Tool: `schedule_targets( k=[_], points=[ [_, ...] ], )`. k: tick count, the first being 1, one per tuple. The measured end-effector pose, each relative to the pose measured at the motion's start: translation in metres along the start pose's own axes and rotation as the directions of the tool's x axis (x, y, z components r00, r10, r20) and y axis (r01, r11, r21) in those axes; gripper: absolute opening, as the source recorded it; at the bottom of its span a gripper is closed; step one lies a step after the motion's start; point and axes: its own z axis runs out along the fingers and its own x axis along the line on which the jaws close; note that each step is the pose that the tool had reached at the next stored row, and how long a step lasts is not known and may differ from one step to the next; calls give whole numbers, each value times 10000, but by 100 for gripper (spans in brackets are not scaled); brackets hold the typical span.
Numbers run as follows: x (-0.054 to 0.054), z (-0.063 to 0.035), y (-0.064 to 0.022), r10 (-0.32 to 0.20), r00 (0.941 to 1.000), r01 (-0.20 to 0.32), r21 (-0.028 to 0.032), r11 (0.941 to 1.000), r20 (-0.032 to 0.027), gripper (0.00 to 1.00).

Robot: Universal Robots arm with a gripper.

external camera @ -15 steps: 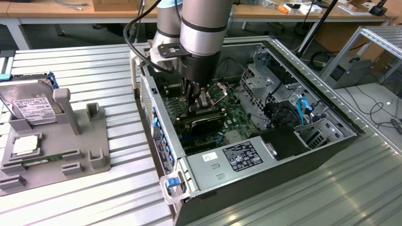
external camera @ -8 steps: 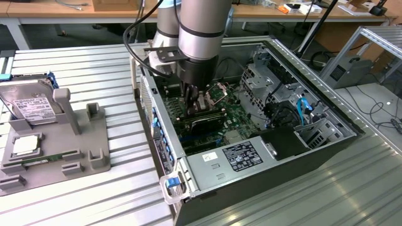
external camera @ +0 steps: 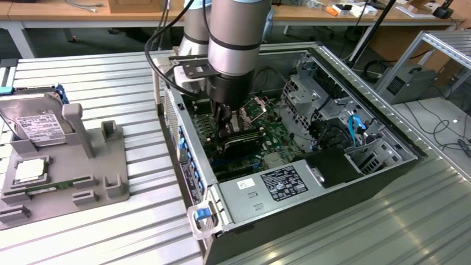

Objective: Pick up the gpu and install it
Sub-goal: 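Press down on the gpu until it lock into place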

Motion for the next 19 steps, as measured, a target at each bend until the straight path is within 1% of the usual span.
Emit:
schedule_targets(
  k=[3,5,6,8,10,12,13,14,15,16,18,19],
  points=[
    [5,10,7,0,10000,0,1,10000,2,11],
    [16,11,23,0,10000,0,-1,10000,21,11],
    [30,12,42,-1,10000,1,0,10000,54,11],
    [40,11,61,-2,10000,2,1,10000,95,11],
    [49,11,82,-4,9999,4,18,10000,167,11],
    [70,11,99,-16,9997,15,37,10000,253,11],
    [89,12,103,-23,9995,22,40,10000,306,11],
    [127,14,106,-26,9992,24,41,10000,387,11],
    [145,15,106,-26,9991,24,39,10000,425,11],
    [155,15,106,-25,9990,24,38,10000,451,11],
    [169,16,105,-25,9989,23,37,10000,478,11],
    [184,17,106,-27,9987,25,38,10000,500,11]
  ],
)
